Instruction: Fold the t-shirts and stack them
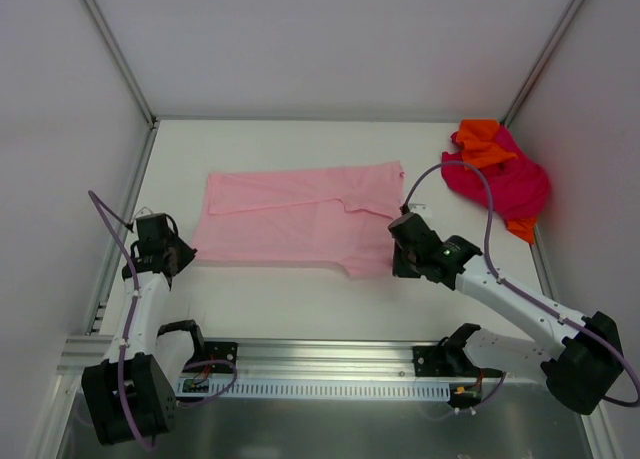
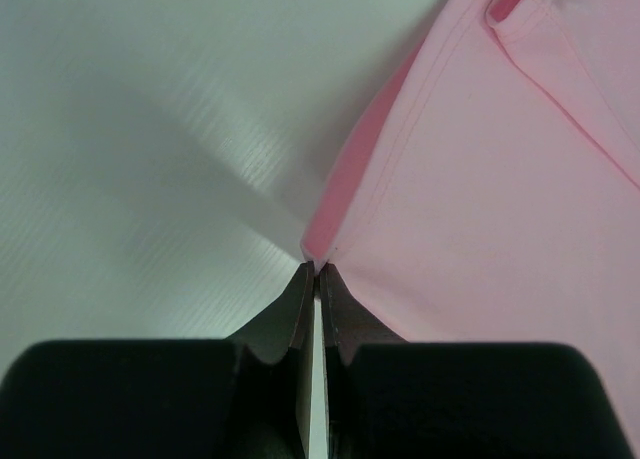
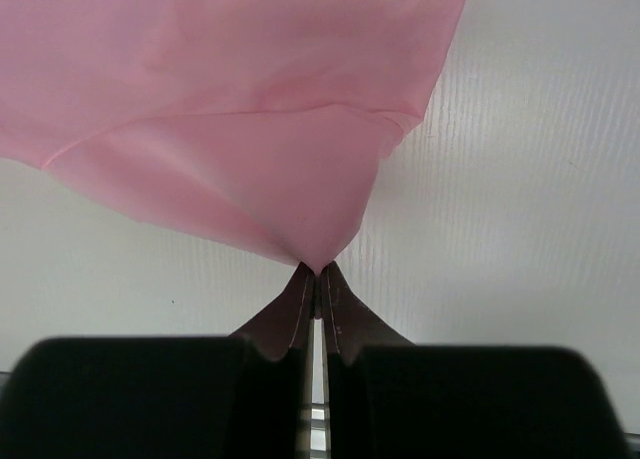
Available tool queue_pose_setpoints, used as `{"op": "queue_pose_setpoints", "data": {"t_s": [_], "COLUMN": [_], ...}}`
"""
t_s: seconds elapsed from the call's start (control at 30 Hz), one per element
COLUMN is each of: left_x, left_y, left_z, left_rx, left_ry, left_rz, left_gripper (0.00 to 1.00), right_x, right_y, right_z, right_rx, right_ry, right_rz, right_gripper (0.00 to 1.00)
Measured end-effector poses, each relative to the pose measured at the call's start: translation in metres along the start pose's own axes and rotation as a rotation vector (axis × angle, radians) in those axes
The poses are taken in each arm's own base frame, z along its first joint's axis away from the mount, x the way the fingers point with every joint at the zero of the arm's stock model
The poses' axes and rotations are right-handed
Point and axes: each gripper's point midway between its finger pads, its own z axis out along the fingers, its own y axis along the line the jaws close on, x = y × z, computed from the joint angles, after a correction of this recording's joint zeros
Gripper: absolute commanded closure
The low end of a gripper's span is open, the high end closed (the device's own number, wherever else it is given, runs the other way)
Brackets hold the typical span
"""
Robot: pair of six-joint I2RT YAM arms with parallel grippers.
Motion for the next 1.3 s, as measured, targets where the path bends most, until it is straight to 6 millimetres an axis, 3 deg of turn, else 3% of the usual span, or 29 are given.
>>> {"op": "queue_pose_setpoints", "data": {"t_s": [0.7,0.83,1.07,1.3], "left_x": [0.003,-0.004,-0.041,-0.064], "left_y": [0.006,0.002,-0.022,-0.042], "left_z": [0.000,-0.001,0.000,0.020], "left_rx": [-0.026,-0.022,0.001,0.021], "left_ry": [0.001,-0.004,-0.039,-0.018], "left_rz": [-0.010,-0.003,0.035,0.065], "left_gripper": [1.00,1.00,1.00,1.00], "right_x": [-0.011,-0.027,-0.063,-0.094], "right_y": [-0.001,0.001,0.003,0.007], "right_z": [0.002,-0.001,0.000,0.017], "right_rx": [-0.013,-0.018,-0.030,-0.042], "right_ry": [-0.006,-0.026,-0.057,-0.053], "right_rz": [0.013,0.017,0.024,0.011], "right_gripper": [0.99,0.99,0.99,0.99]}}
